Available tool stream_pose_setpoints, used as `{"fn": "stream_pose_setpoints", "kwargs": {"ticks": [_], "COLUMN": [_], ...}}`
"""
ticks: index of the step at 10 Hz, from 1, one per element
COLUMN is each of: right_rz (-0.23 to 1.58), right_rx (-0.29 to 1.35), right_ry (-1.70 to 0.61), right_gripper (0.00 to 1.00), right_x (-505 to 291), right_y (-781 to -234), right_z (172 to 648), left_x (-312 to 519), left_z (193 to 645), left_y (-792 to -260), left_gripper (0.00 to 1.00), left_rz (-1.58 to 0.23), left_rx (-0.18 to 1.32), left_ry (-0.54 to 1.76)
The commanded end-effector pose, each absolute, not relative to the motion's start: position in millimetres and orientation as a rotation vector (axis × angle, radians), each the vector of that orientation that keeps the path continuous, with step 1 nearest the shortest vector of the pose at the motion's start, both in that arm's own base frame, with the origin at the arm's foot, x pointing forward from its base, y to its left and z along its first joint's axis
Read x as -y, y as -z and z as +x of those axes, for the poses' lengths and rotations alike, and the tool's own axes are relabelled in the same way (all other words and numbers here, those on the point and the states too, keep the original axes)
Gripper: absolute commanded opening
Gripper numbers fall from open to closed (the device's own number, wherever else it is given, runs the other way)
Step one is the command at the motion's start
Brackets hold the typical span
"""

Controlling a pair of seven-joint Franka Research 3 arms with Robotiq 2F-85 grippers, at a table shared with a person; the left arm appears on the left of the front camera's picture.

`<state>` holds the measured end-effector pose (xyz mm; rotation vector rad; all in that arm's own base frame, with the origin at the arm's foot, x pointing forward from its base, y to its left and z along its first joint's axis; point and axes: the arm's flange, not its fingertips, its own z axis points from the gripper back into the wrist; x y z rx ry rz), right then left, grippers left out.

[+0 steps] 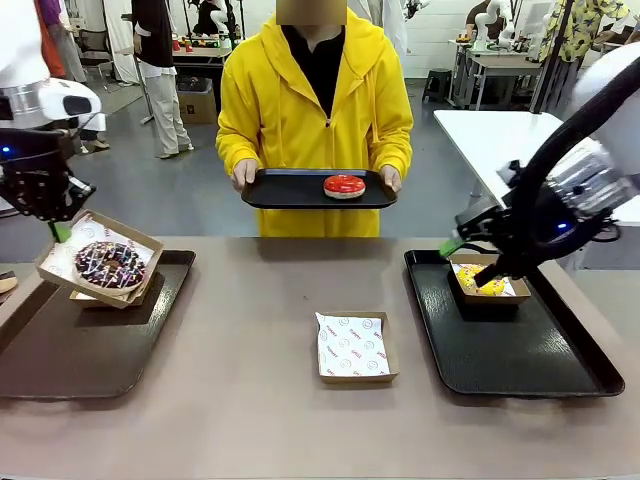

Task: Individually package the donuts and arrange them on the tray.
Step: Place the picked Paper togo box on the Handle tray while simultaneously picking up another Paper togo box from the table with the other hand.

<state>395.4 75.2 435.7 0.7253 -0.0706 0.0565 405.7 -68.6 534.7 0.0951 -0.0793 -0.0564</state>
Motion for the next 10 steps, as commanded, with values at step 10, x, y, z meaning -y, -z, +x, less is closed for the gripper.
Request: {"fn": "stream_pose_setpoints", "kwargs": {"ticks": [10], "right_rz": [0.691], "right_rx": [0.074], "right_ry": [-0.075], "right_gripper": [1.0], "right_x": [-100.3], "right_y": [-425.0], "right_z": [393.0], "left_x": [59.3], "left_z": [406.6], "left_y": [-527.1], "left_gripper": [0.01], "left_rz": [0.089], "left_rx": [0.08], "left_ry": [0.04]}}
